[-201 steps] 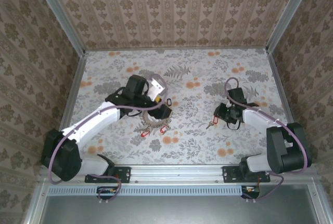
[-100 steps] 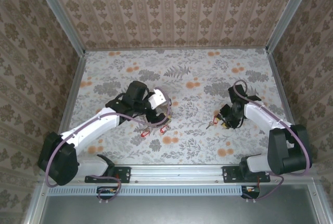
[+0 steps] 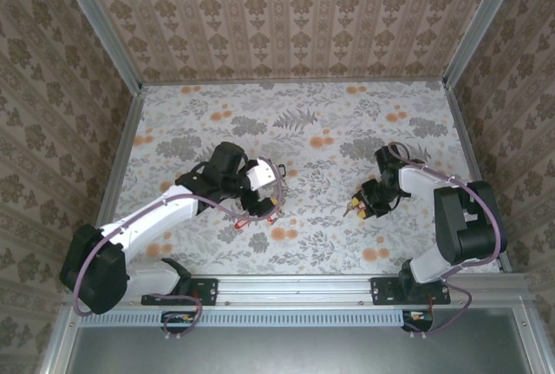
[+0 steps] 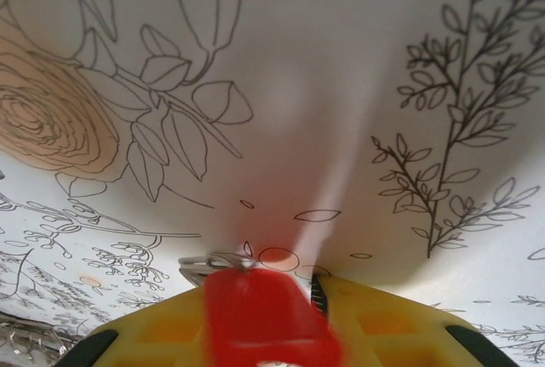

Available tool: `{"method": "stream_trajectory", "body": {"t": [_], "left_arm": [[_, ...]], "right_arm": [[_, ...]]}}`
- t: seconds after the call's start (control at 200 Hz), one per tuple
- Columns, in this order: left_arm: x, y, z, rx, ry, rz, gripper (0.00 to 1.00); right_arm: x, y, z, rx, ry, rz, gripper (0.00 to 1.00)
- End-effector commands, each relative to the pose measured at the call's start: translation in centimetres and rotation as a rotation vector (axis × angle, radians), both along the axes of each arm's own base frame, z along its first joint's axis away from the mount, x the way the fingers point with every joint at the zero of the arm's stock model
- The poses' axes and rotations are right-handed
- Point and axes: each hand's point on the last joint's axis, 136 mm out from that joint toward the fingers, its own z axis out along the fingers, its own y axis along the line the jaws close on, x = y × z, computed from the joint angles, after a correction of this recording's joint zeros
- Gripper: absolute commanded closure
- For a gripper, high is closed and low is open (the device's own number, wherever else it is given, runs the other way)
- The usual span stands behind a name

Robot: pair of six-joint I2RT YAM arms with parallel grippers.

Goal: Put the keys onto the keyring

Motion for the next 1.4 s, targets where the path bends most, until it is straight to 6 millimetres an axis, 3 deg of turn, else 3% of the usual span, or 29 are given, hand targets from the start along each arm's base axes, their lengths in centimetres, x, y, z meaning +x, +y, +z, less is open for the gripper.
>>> {"method": "stream_trajectory", "body": {"t": [0.0, 0.265, 0.42, 0.47, 0.65, 0.84, 0.99, 1.185, 1.29, 1.395], "left_arm": [[-0.7, -0.4, 0.4, -0.004, -0.04, -0.057, 0.11], [-0.8, -1.0, 0.2, 0.014, -0.044, -0.076, 0.11], [-0.7, -1.2, 0.1, 0.019, -0.047, -0.082, 0.11], [-0.9, -1.3, 0.0, 0.02, -0.044, -0.087, 0.11], [-1.2, -1.7, 0.4, -0.004, -0.04, -0.097, 0.11], [-1.0, -2.5, 3.7, -0.105, -0.065, -0.114, 0.1], [0.3, -2.1, 7.8, -0.255, -0.036, -0.088, 0.1], [1.1, -1.1, 13.2, -0.419, -0.009, -0.099, 0.12], [0.2, -1.1, 14.9, -0.448, -0.016, -0.151, 0.15], [-0.7, -1.6, 15.4, -0.462, 0.017, -0.207, 0.22]], "right_arm": [[0.4, 0.3, -0.3, 0.019, 0.018, -0.042, 0.7], [1.0, -0.7, 0.9, -0.04, -0.031, -0.047, 0.7], [1.1, -0.7, 0.6, -0.047, -0.028, -0.034, 0.8], [1.2, -0.8, 0.7, -0.05, -0.031, -0.024, 0.87], [2.8, -1.1, 2.6, -0.089, -0.143, 0.083, 0.97], [5.0, -0.7, 6.5, -0.169, -0.45, 0.432, 1.0], [6.0, 1.3, 11.7, -0.218, -0.818, 0.692, 1.0], [3.0, 6.4, 17.8, -0.38, -1.319, 1.249, 1.0], [2.1, 7.4, 20.3, -0.428, -1.492, 1.332, 1.0], [0.2, 9.1, 22.1, -0.363, -1.636, 1.454, 1.0]]}}
